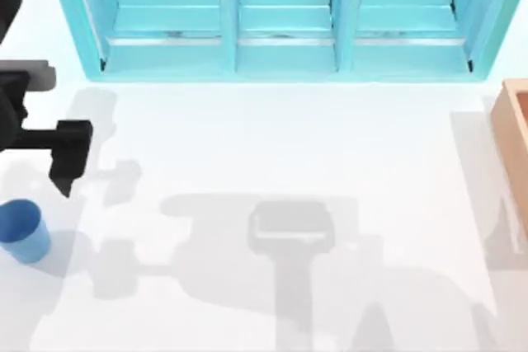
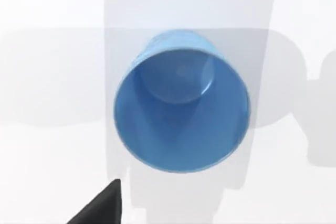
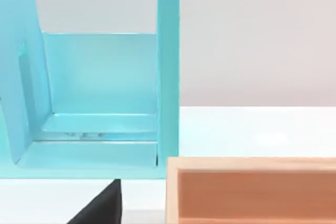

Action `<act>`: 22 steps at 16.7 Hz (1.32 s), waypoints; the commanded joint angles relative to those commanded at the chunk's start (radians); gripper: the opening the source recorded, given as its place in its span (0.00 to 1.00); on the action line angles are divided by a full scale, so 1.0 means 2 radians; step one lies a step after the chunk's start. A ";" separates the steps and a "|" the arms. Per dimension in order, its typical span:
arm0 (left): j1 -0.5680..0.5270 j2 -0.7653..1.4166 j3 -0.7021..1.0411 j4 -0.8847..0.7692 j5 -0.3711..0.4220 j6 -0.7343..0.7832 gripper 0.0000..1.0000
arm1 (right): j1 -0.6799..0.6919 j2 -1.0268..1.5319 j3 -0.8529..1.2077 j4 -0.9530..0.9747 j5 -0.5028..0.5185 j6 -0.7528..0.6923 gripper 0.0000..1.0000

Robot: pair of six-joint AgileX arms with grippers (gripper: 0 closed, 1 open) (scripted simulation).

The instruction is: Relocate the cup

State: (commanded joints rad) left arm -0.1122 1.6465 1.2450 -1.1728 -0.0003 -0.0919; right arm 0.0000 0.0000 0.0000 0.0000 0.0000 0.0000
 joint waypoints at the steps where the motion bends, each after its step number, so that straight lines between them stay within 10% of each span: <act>1: 0.000 0.005 -0.012 0.017 0.000 0.000 1.00 | 0.000 0.000 0.000 0.000 0.000 0.000 1.00; 13: 0.000 0.056 -0.122 0.180 0.000 0.001 1.00 | 0.000 0.000 0.000 0.000 0.000 0.000 1.00; 22: 0.000 0.056 -0.122 0.180 0.000 0.001 0.32 | 0.000 0.000 0.000 0.000 0.000 0.000 1.00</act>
State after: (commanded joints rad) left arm -0.1120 1.7588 1.0003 -0.8122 0.0000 -0.0890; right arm 0.0000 0.0000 0.0000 0.0000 0.0000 0.0000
